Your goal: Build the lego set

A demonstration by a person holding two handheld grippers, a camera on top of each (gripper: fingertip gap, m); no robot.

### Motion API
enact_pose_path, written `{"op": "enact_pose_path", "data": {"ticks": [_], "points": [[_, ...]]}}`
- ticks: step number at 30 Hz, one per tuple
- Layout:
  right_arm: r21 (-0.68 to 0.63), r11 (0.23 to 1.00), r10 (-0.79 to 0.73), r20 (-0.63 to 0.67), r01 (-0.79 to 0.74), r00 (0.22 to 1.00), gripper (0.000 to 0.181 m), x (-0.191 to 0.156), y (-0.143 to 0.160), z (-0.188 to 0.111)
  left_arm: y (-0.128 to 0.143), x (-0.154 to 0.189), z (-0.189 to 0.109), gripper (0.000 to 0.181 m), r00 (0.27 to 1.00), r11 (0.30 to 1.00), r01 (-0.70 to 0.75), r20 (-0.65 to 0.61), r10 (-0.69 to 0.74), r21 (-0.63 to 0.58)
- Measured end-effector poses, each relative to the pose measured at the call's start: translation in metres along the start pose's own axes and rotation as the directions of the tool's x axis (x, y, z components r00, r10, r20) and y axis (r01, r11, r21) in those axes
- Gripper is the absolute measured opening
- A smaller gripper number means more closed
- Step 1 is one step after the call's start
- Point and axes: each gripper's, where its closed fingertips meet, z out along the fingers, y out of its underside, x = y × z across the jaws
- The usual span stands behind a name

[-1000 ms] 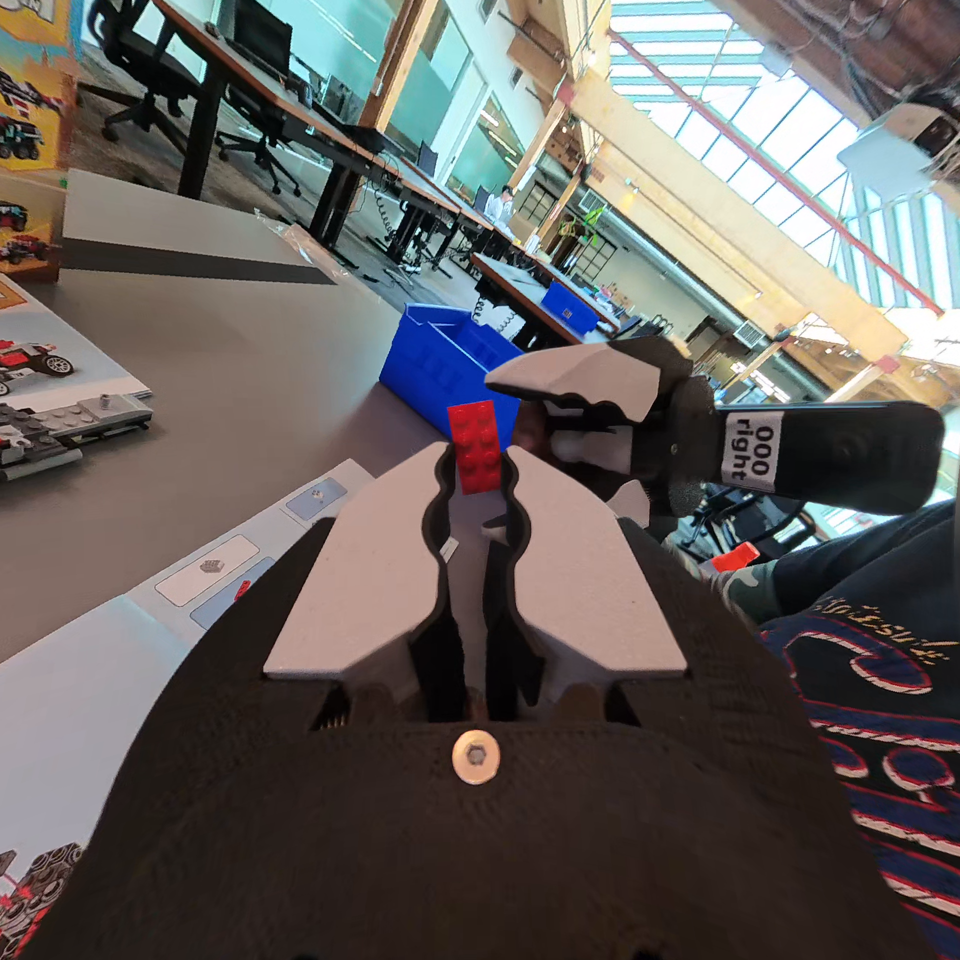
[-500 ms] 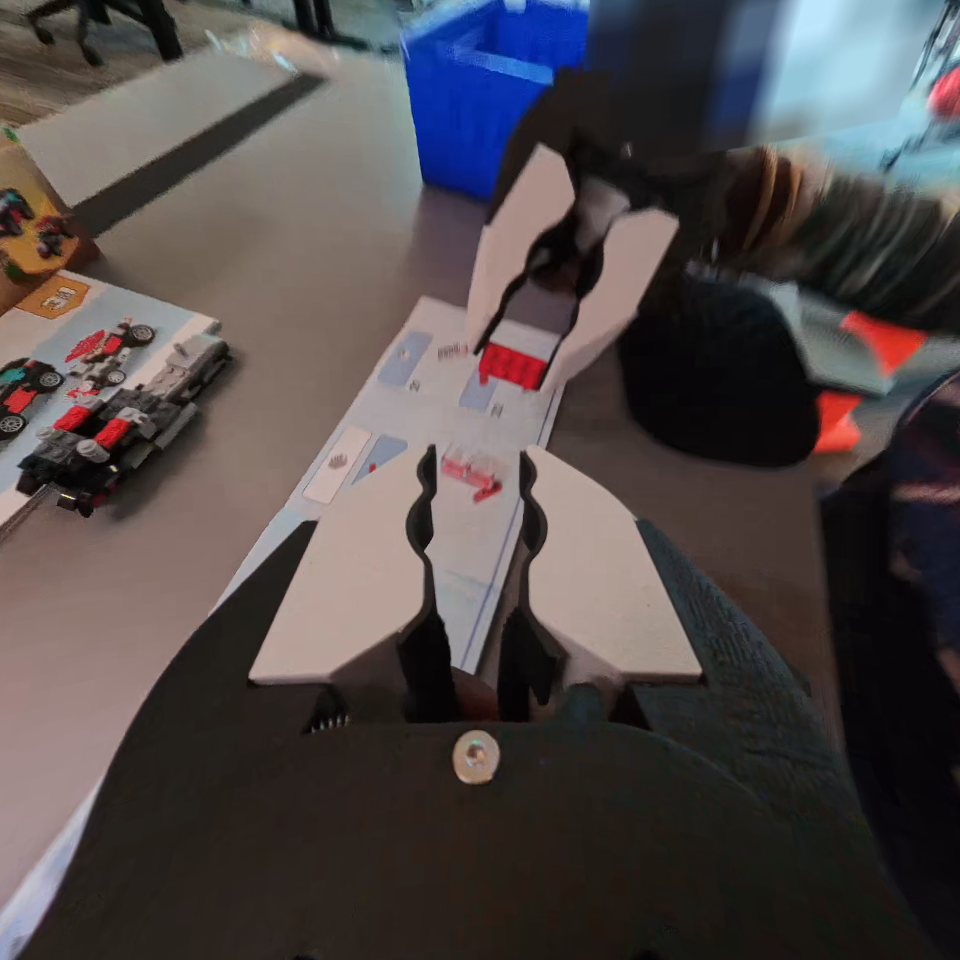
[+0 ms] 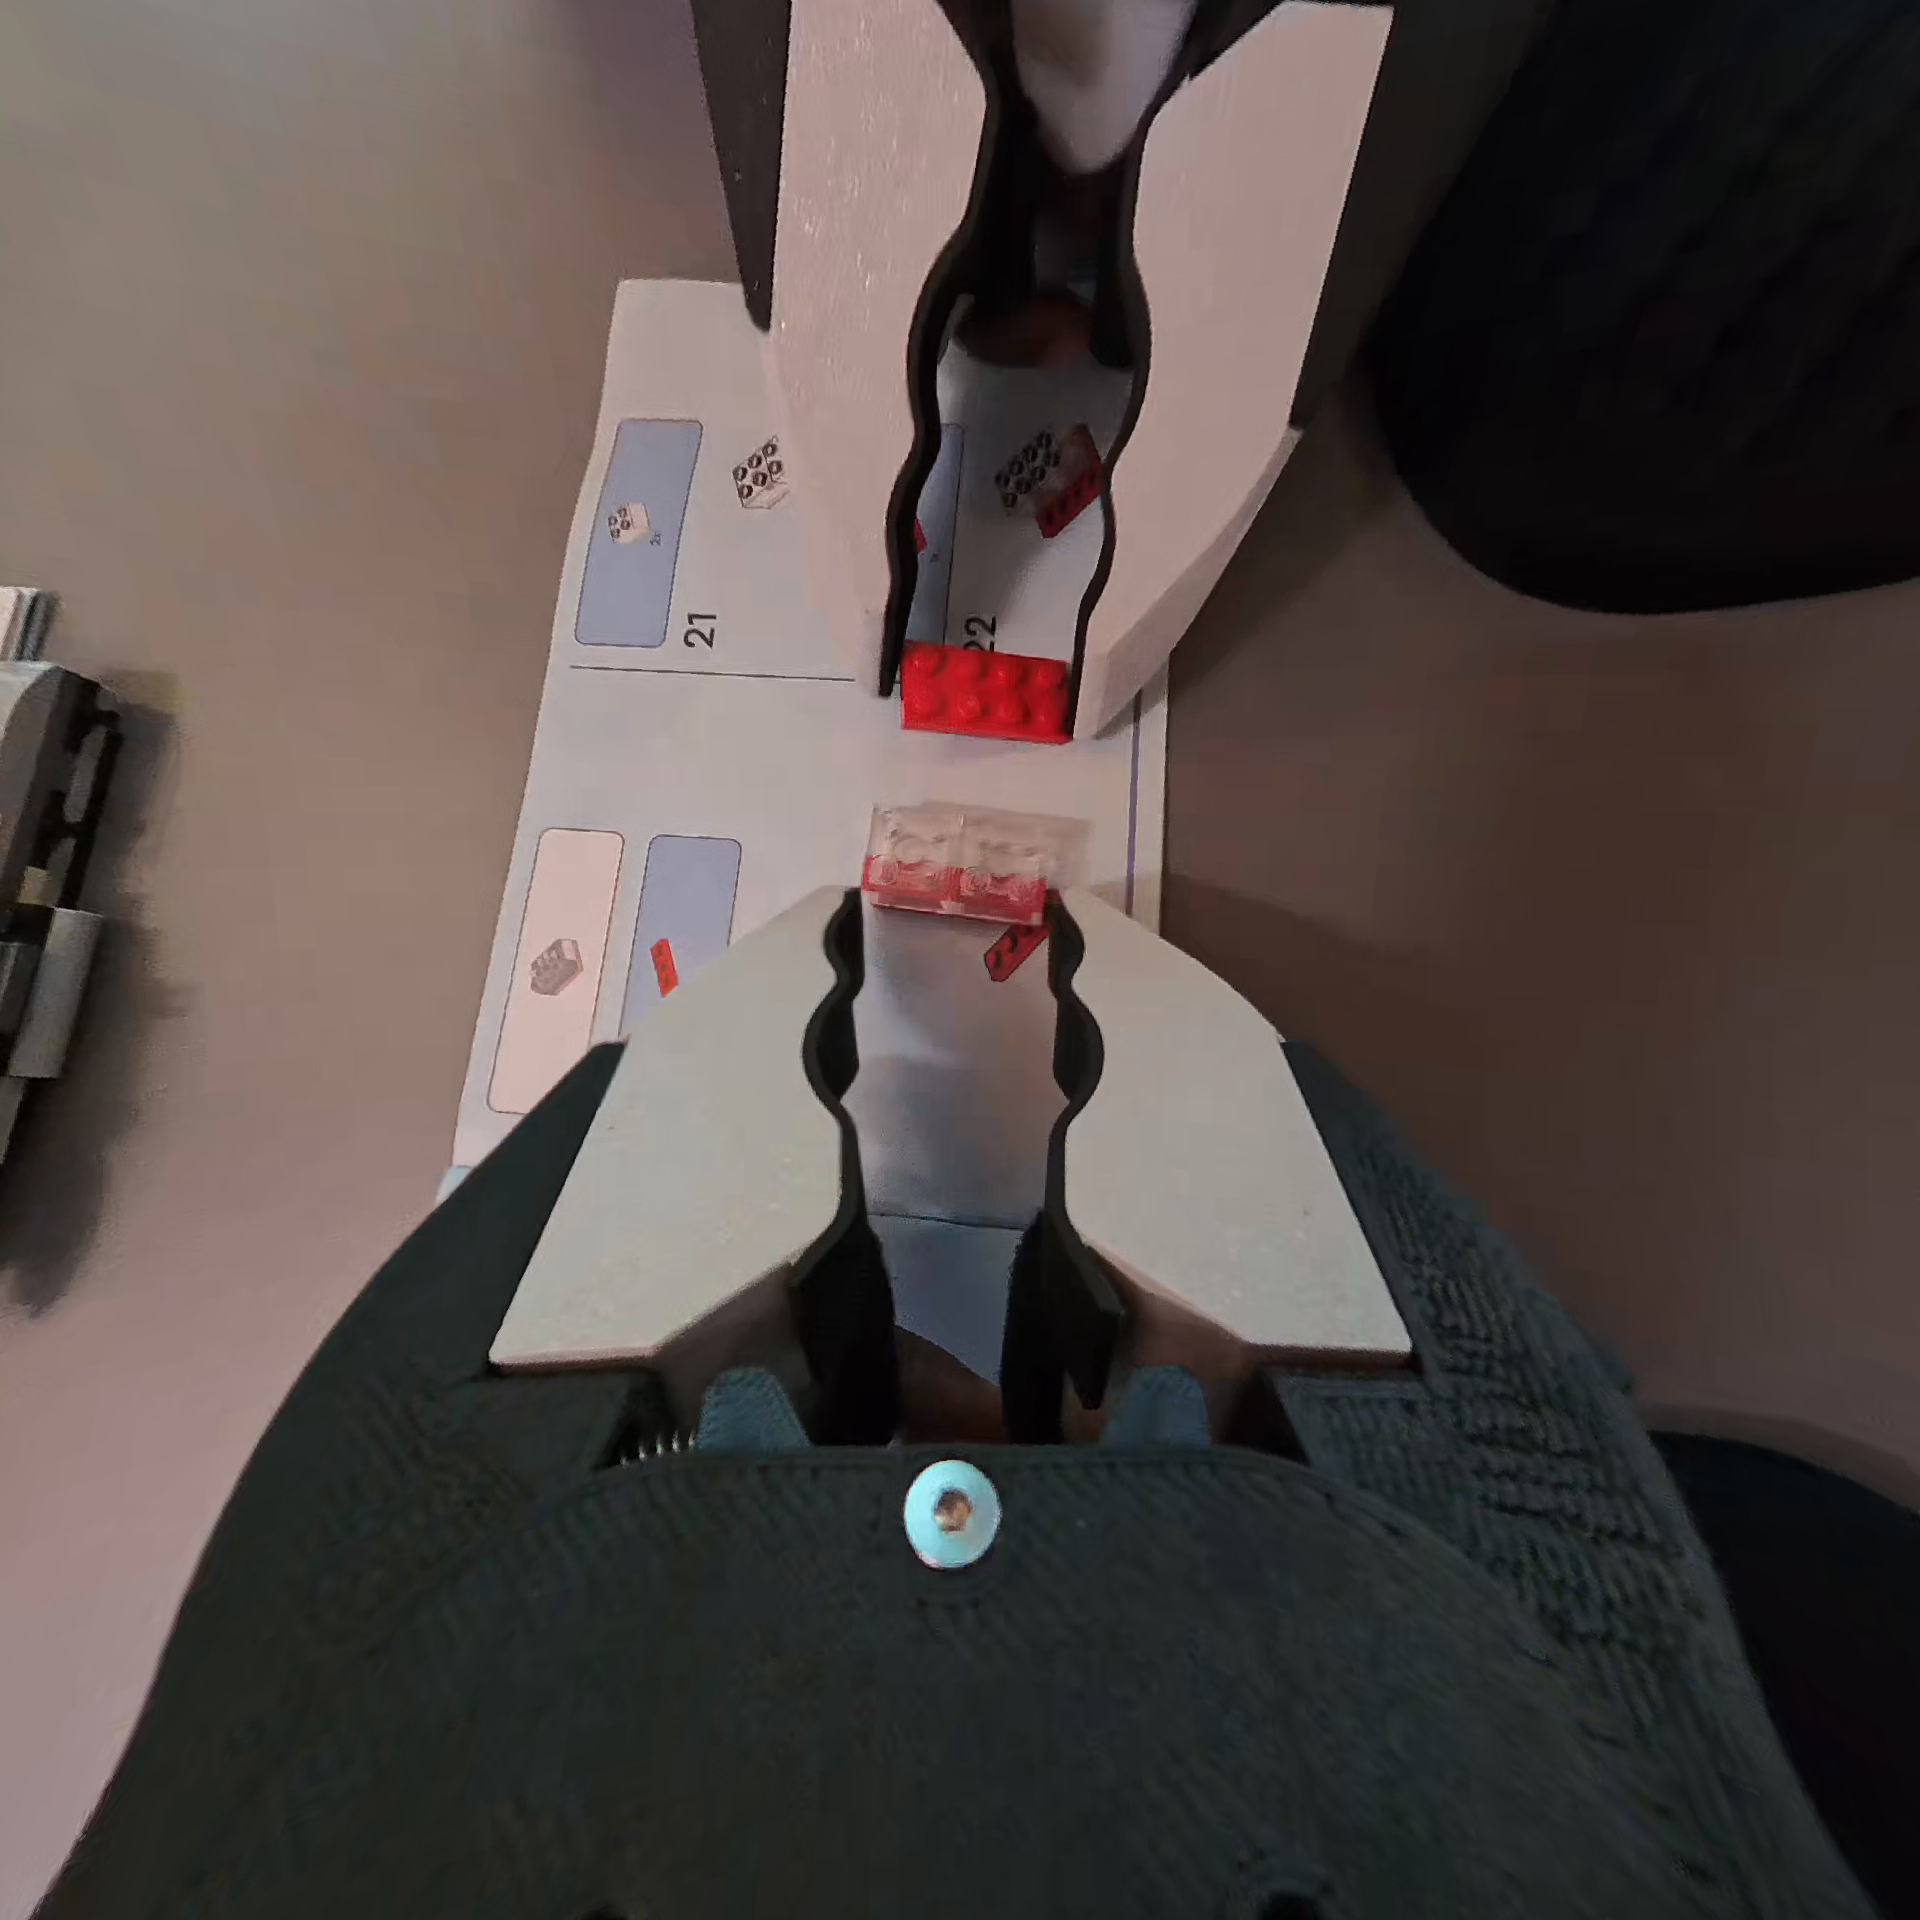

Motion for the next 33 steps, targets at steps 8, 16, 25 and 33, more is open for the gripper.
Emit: {"op": "enact_pose_path", "data": {"ticks": [8,16,25,33], "points": [[-0.021,0.999,0.038,0.04,-0.037,0.998,0.044,-0.001,0.006,-0.009,-0.005,0.001,-0.004,0.038,0.999,0.997,0.036,-0.036,-0.034,0.062],[-0.016,0.999,-0.036,0.11,0.038,0.993,0.039,-0.003,0.009,-0.007,-0.006,0.003,0.0,0.033,0.997,0.999,-0.008,-0.07,0.011,0.052],[-0.026,0.999,-0.039,0.09,0.042,0.995,0.032,0.002,0.003,0.002,0.0,0.003,-0.003,0.033,0.996,0.994,0.042,-0.088,-0.032,0.105],[-0.033,0.998,-0.042,0.089,0.045,0.995,0.027,-0.002,-0.005,0.01,-0.003,0.002,-0.002,0.033,0.996,0.996,0.03,-0.084,-0.023,0.087]]}}
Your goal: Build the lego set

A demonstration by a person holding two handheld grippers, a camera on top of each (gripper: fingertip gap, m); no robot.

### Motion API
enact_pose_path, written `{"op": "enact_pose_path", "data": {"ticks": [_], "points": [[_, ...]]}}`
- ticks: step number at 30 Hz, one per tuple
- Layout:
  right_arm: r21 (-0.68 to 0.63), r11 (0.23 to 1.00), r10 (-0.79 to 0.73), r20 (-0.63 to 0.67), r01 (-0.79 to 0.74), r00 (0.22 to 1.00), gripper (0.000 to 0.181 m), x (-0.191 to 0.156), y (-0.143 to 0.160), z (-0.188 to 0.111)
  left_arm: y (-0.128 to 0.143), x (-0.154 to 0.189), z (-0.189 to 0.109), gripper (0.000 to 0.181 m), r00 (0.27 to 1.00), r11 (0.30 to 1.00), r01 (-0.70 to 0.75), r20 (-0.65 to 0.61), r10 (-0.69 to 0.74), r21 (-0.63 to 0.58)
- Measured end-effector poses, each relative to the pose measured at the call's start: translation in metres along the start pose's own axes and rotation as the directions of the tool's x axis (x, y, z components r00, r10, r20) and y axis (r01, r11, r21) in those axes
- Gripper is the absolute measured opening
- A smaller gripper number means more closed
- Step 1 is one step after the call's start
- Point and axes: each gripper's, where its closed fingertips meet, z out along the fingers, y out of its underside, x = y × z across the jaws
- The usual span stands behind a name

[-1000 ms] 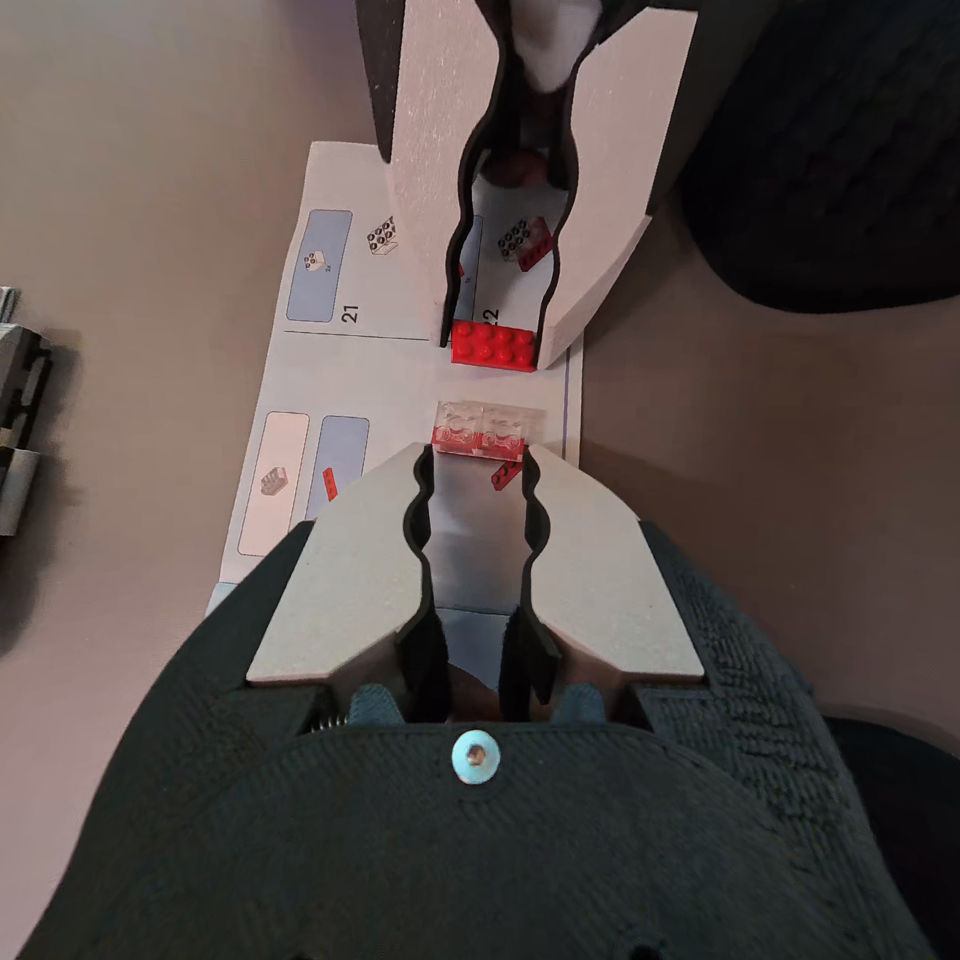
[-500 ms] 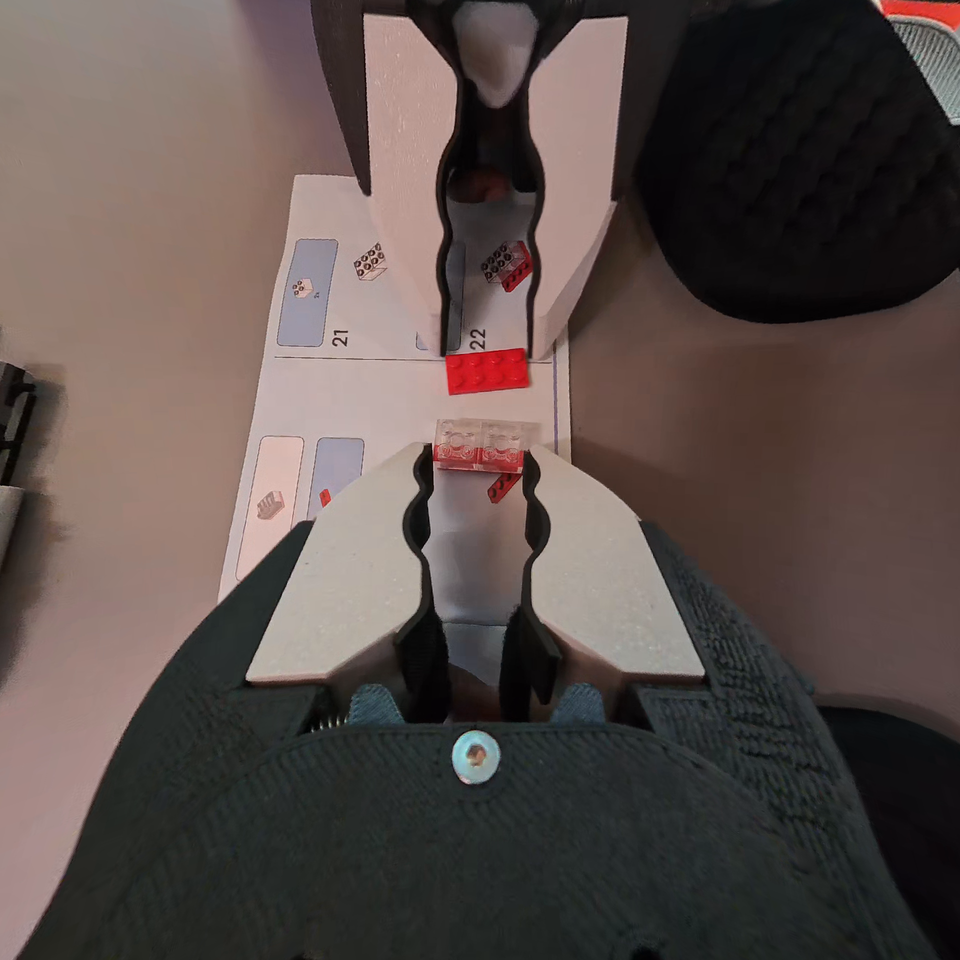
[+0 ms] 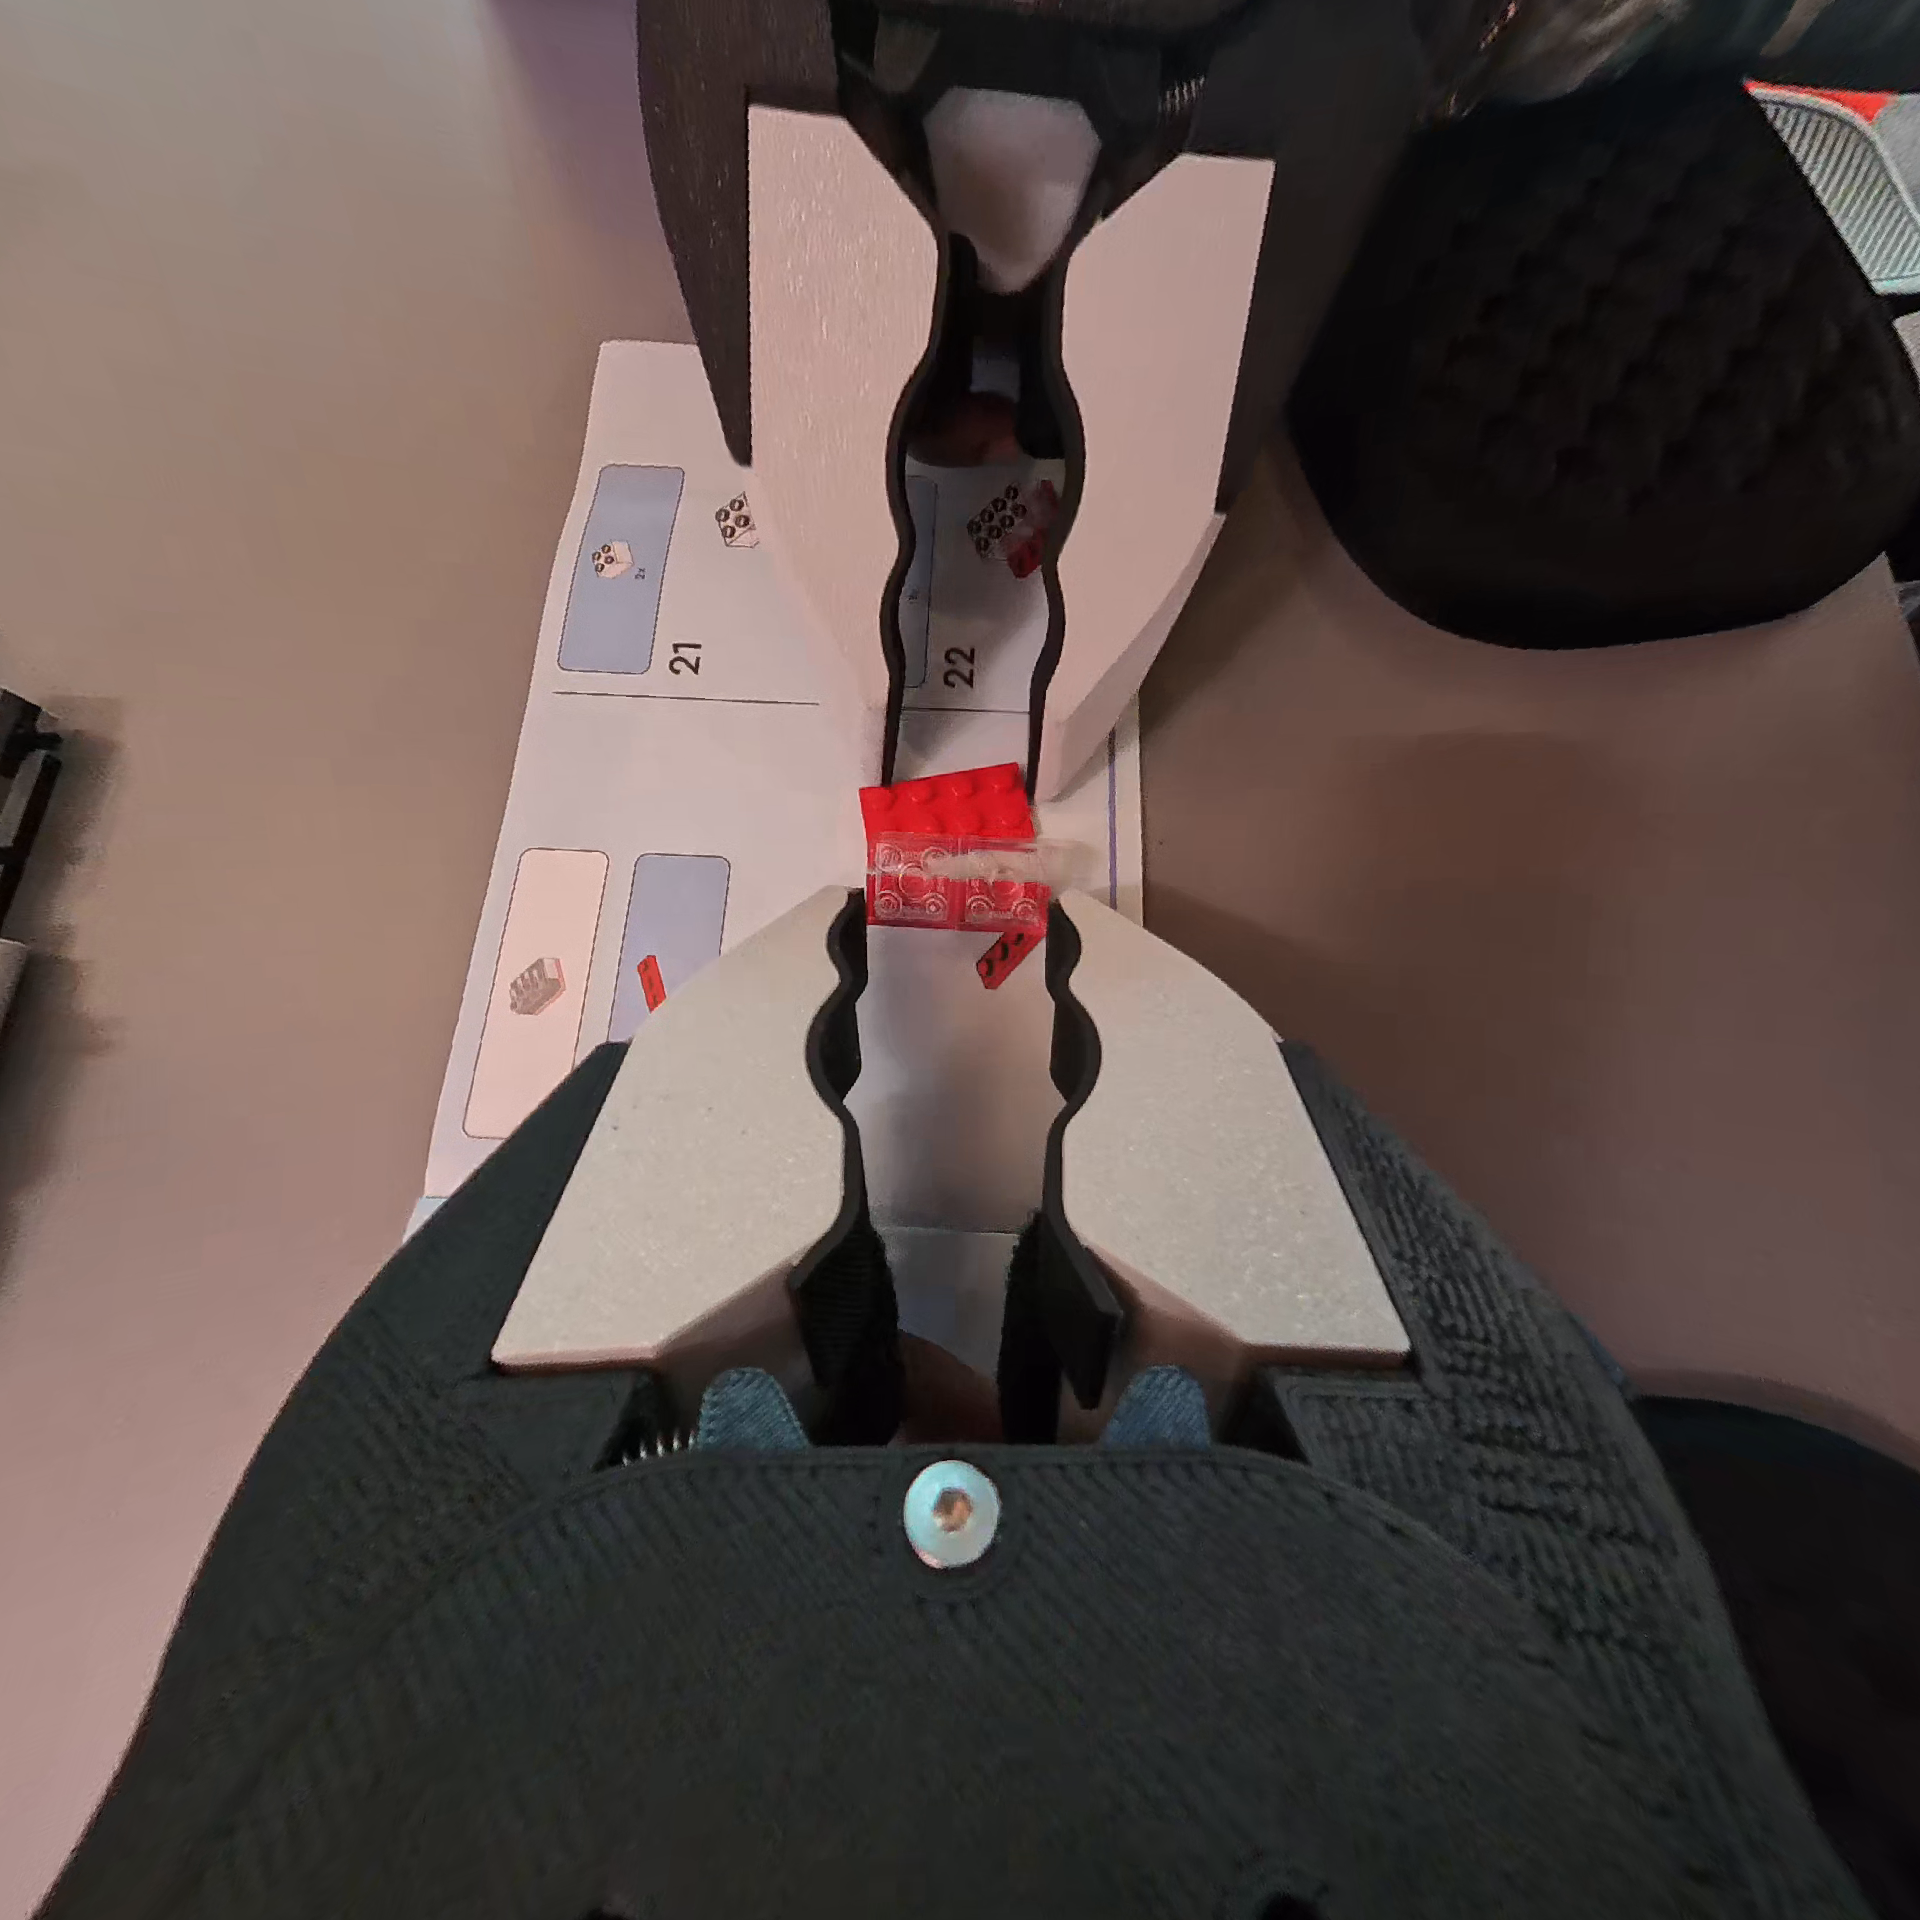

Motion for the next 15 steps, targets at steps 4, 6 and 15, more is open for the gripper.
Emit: {"op": "enact_pose_path", "data": {"ticks": [4,6,15], "points": [[-0.003,1.0,0.024,-0.011,-0.024,1.0,0.027,0.0001,0.0001,-0.0025,-0.0018,-0.0003,0.0019,0.033,1.0,1.0,0.018,0.008,-0.018,-0.014],[-0.012,0.999,0.032,-0.015,-0.032,0.999,0.026,-0.0012,0.0025,-0.0055,-0.002,-0.0005,0.0022,0.033,1.0,1.0,0.026,0.016,-0.025,-0.018],[-0.03,0.998,0.051,0.003,-0.051,0.999,0.014,-0.0092,0.0022,-0.0021,-0.0035,-0.0016,0.0043,0.033,0.998,0.996,0.052,0.039,-0.049,-0.067]]}}
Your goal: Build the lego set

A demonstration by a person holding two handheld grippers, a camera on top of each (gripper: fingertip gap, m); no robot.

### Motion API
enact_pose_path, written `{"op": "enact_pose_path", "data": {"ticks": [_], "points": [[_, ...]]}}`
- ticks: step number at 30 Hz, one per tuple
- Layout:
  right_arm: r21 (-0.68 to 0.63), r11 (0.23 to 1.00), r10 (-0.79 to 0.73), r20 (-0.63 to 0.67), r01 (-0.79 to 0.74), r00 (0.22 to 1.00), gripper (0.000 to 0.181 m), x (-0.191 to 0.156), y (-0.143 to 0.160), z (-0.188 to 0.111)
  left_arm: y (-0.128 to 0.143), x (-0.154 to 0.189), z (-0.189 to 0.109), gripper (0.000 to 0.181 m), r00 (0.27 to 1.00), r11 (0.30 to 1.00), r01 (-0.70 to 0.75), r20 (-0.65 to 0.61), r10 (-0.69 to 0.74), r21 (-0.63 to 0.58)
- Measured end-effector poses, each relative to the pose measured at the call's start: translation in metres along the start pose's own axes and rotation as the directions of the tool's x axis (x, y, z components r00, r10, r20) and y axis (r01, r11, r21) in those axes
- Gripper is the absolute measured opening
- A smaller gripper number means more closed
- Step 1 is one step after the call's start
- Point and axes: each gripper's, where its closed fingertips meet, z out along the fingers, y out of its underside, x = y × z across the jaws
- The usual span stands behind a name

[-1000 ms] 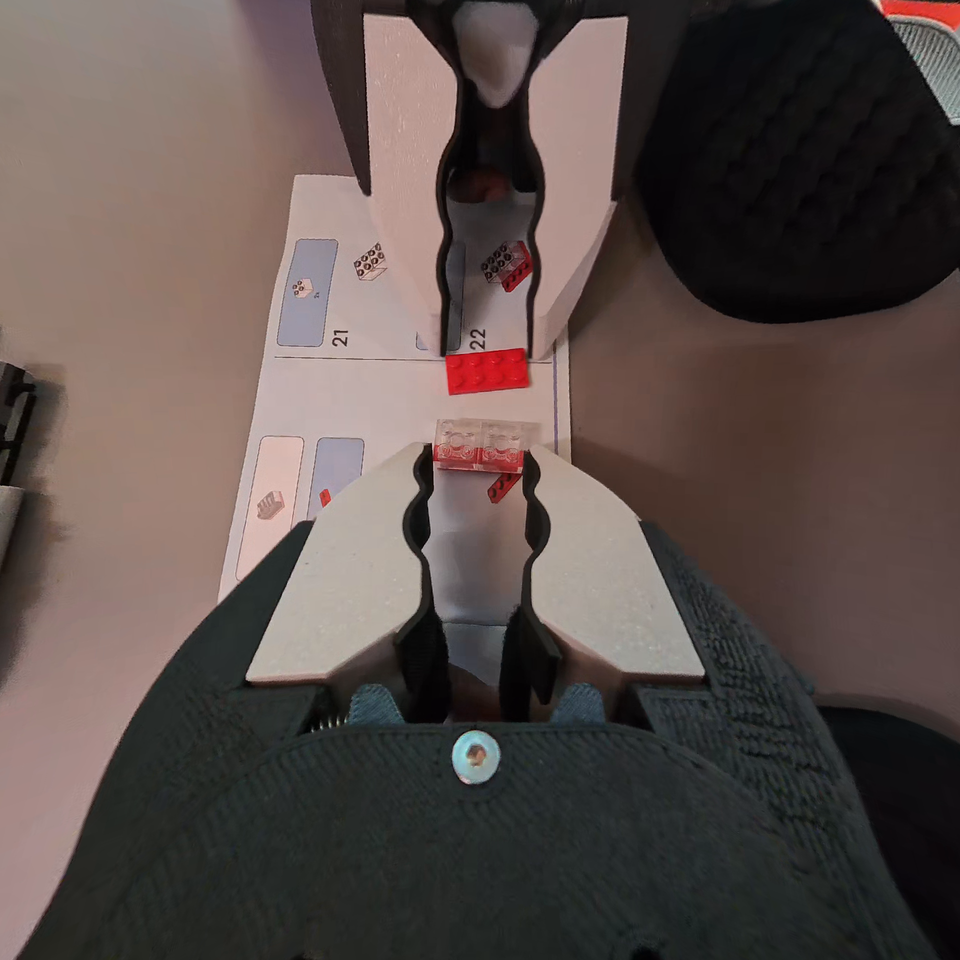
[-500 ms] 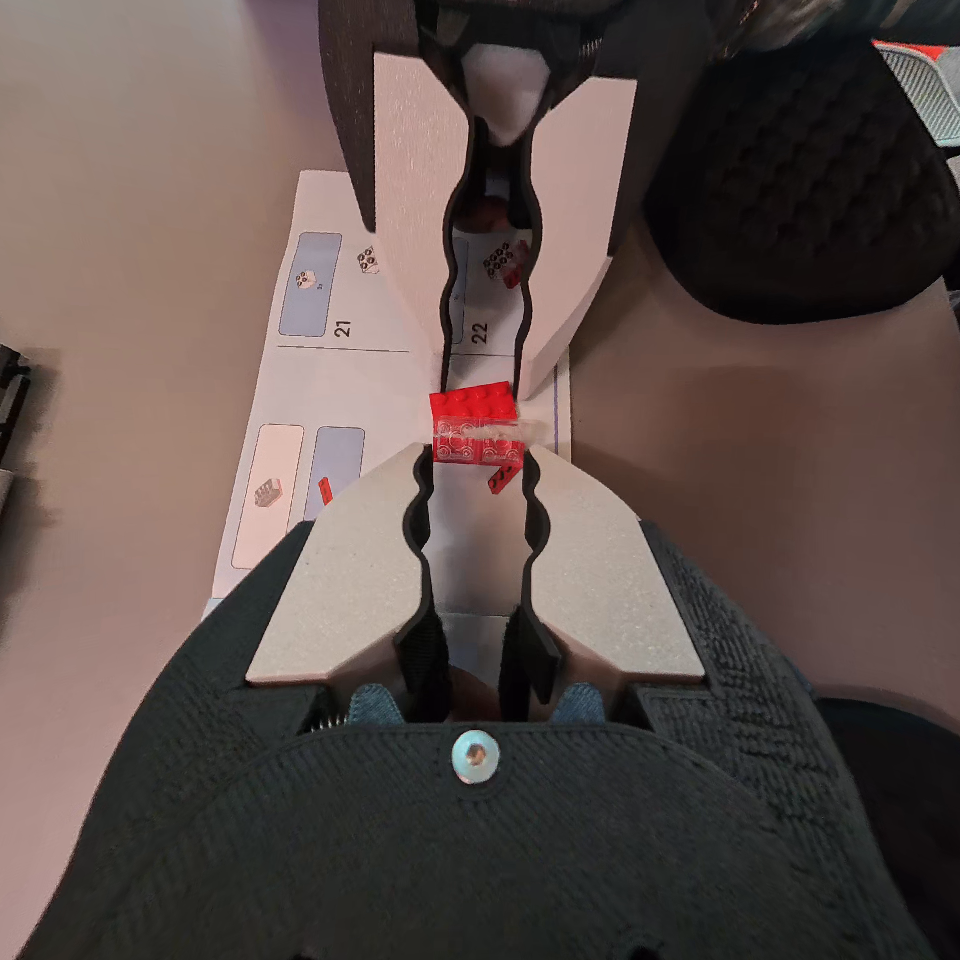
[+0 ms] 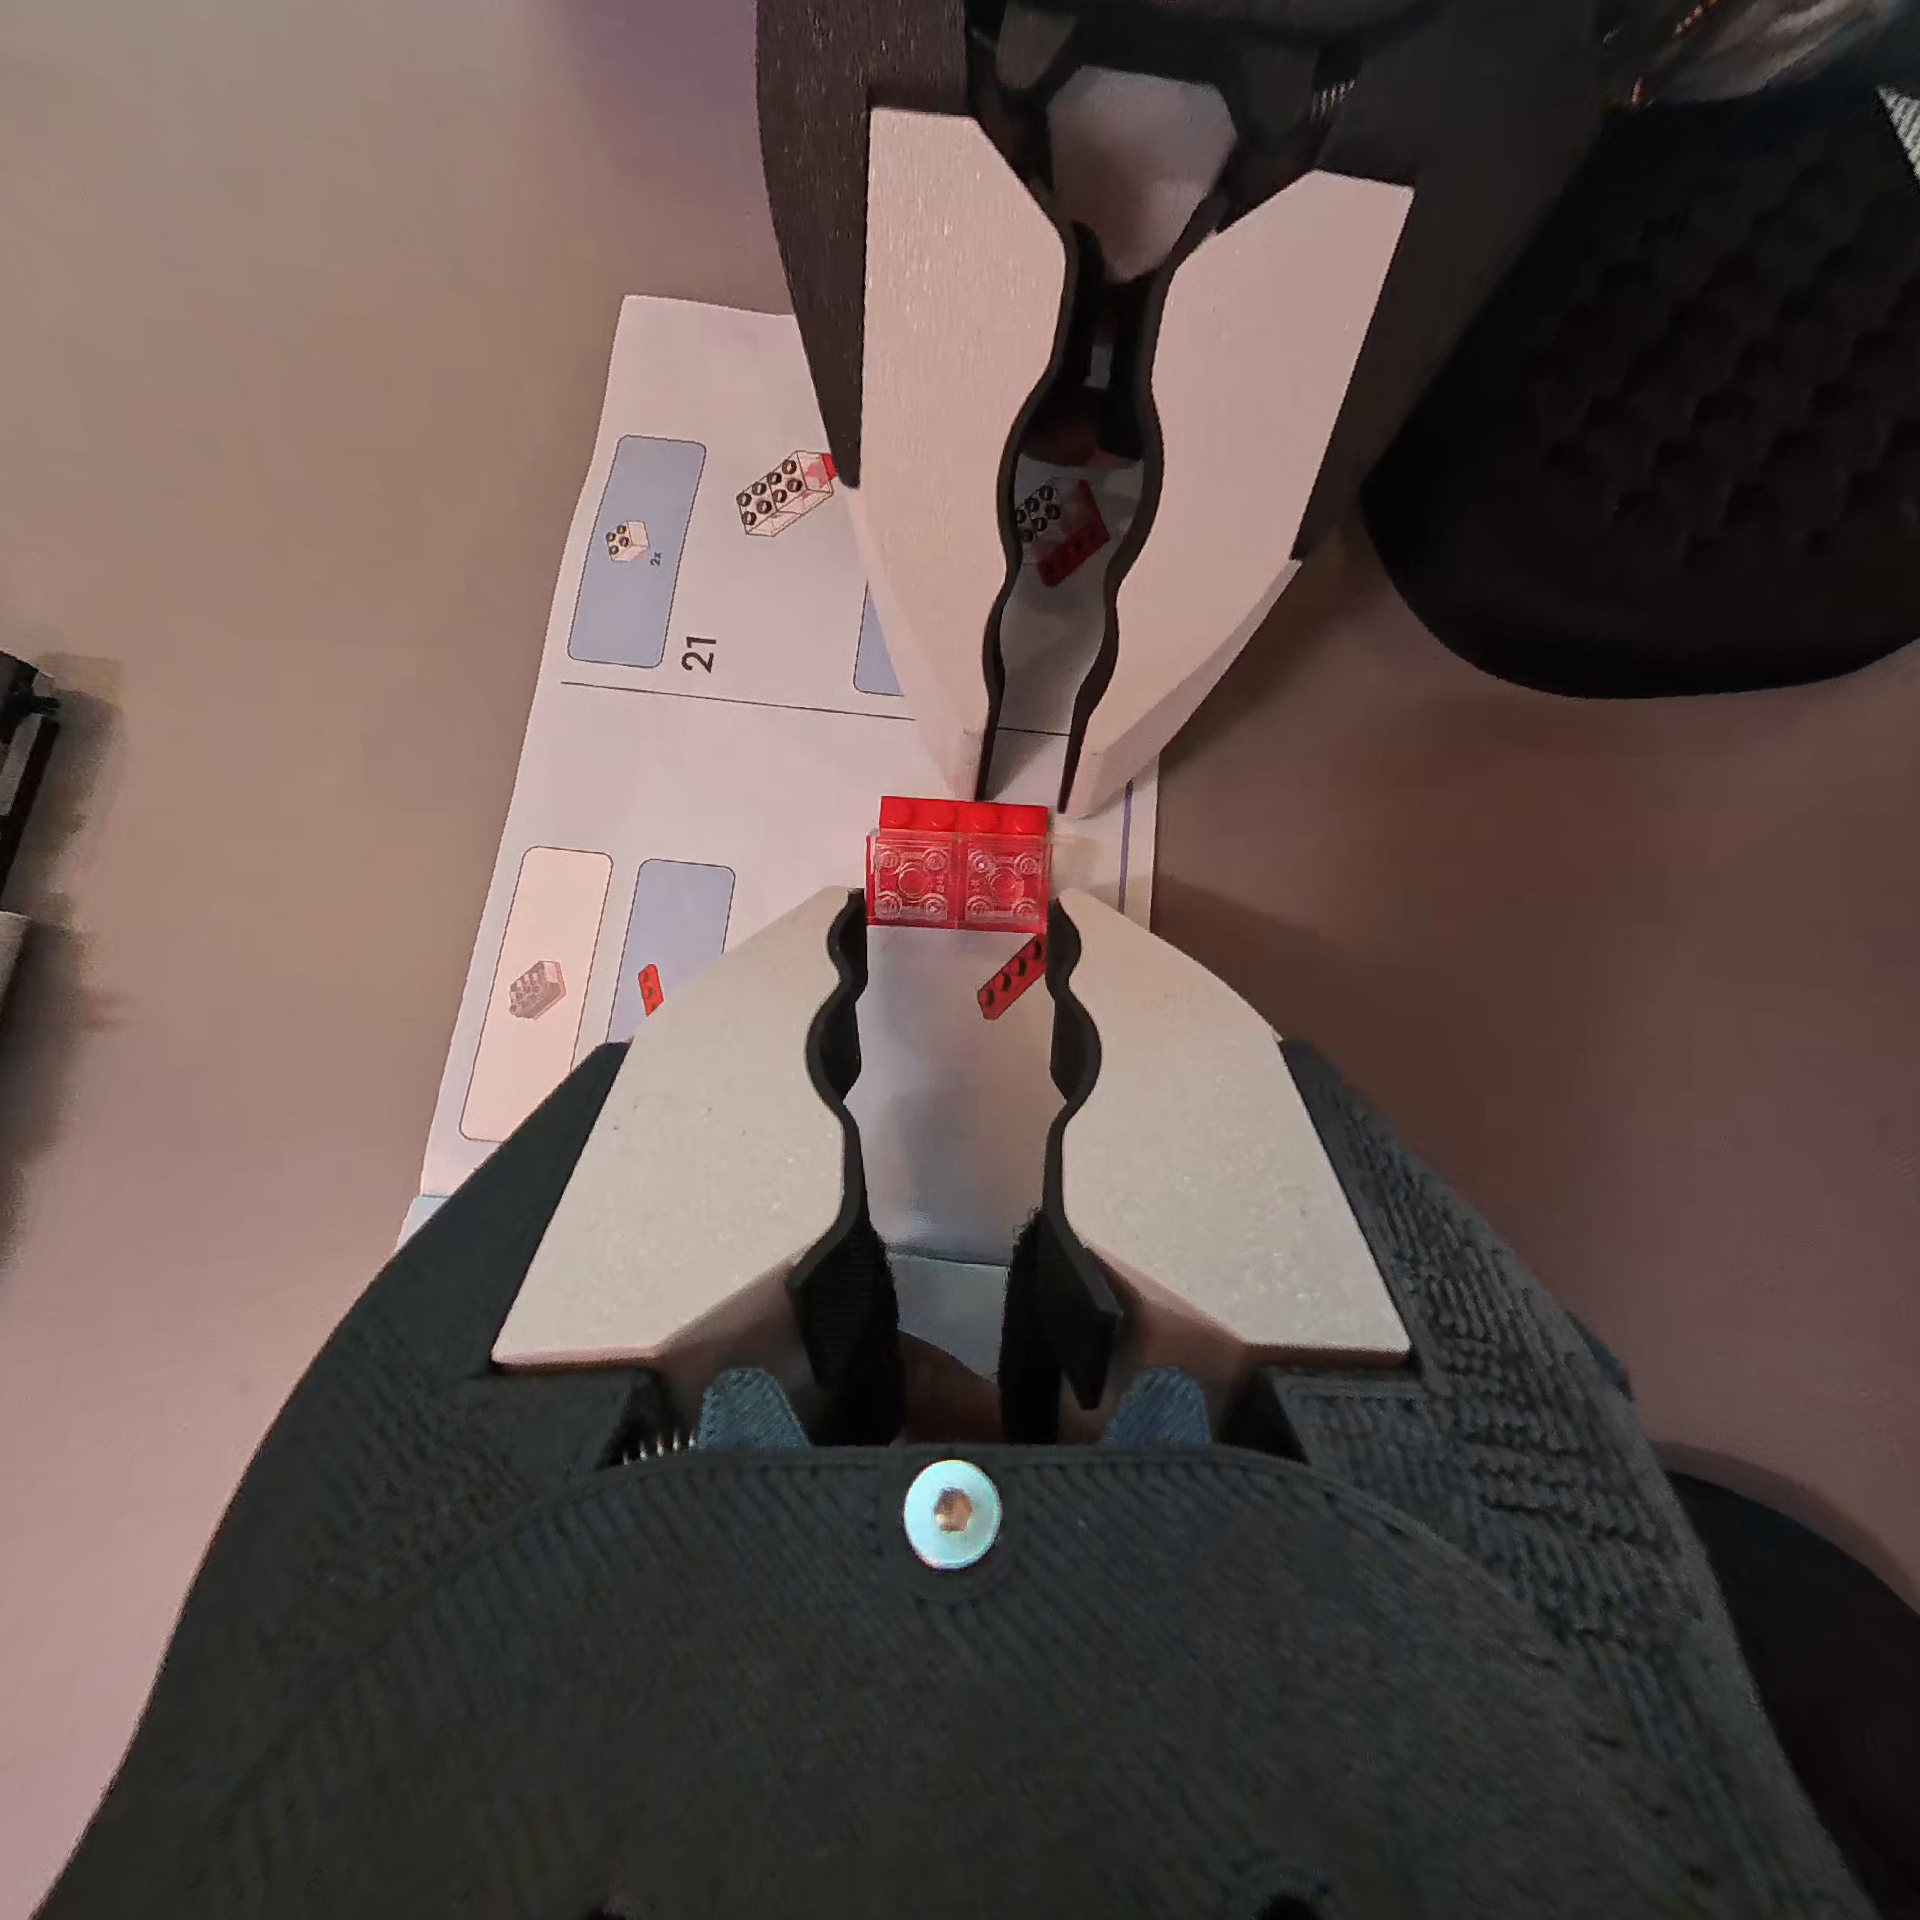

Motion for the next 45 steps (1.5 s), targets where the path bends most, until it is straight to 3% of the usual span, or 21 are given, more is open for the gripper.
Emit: {"op": "enact_pose_path", "data": {"ticks": [12,17,20,45], "points": [[0.004,1.0,-0.001,-0.011,0.001,1.0,0.016,0.0025,0.0015,-0.0031,-0.0001,-0.0009,-0.0001,0.037,0.999,0.998,-0.039,0.012,0.039,-0.054],[0.068,0.998,-0.003,-0.026,0.005,1.0,0.016,0.0068,-0.0079,-0.0056,0.0,-0.0008,0.0008,0.037,0.999,0.998,-0.034,0.001,0.035,-0.044],[0.025,1.0,-0.015,-0.02,0.016,1.0,0.016,0.0067,-0.003,-0.0011,0.0016,0.0002,0.0021,0.034,0.999,0.997,-0.052,-0.004,0.052,-0.06],[0.051,0.999,-0.014,-0.005,0.014,1.0,0.016,0.0054,-0.0054,-0.0001,-0.0005,0.0005,0.0036,0.034,0.996,0.993,-0.092,-0.021,0.091,-0.068]]}}
